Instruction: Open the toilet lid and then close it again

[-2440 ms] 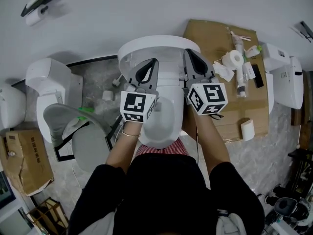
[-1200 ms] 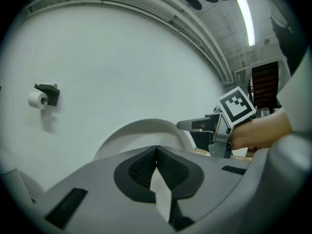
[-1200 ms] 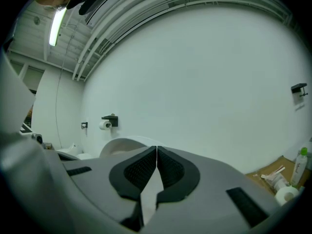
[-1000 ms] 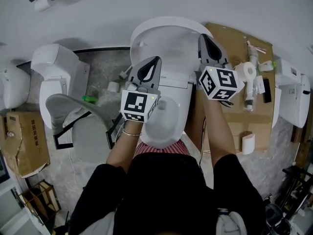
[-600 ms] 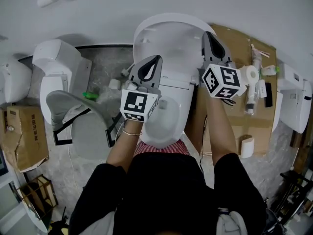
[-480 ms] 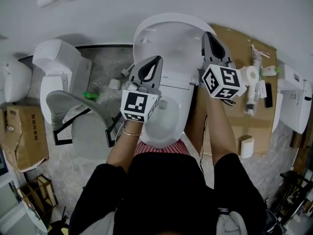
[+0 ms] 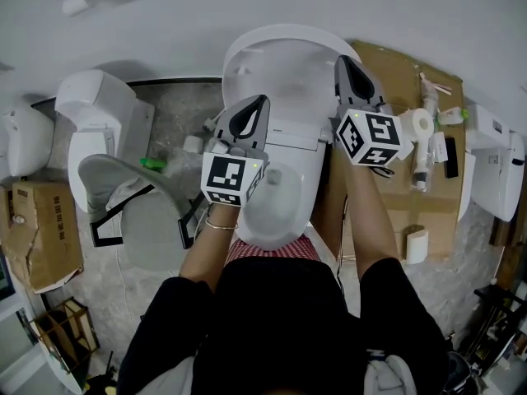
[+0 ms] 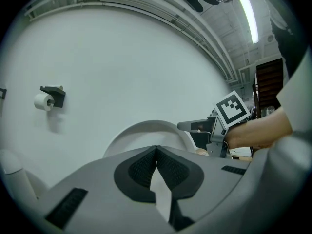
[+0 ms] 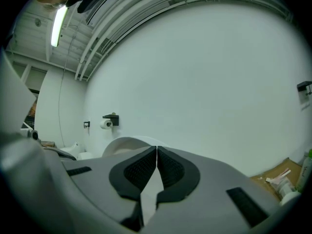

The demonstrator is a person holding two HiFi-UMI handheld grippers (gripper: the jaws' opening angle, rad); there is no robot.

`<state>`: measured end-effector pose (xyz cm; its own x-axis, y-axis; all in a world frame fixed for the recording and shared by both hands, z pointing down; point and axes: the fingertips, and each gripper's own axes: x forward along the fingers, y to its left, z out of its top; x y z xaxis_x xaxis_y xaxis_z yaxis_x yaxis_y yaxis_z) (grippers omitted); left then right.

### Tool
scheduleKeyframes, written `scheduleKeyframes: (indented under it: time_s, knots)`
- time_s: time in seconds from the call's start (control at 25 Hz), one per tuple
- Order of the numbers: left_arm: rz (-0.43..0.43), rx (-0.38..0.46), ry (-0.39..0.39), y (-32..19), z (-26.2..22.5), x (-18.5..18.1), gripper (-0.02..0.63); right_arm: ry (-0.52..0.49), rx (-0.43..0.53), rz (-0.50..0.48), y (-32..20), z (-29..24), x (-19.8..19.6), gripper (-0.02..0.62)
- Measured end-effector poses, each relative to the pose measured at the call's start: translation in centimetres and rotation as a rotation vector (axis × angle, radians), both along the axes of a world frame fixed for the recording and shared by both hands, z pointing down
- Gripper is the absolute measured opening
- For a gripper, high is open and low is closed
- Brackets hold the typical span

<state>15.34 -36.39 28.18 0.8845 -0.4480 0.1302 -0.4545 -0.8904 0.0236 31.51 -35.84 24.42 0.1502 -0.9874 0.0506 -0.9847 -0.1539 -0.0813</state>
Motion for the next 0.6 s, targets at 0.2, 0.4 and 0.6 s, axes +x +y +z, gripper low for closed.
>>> scheduleKeyframes:
  time_s: [0.2,0.4,0.6]
  knots:
    - [0.008,0.014,0.011,0.5,-0.8,-0.3,0.003,0.015,0.010,-0.006,1.0,-0.6,-0.9,0.021]
    - [0.028,0.032,0.019,1.4,-1.9,-0.5,0.003,0.011,0.009,-0.008,2.6,-1.0,-1.9,0.021]
    - [0.062,0.056,0.023,2.8,-3.2,-0.5,0.003,-0.002,-0.002,0.004,5.4,-0.9,-2.9,0.021]
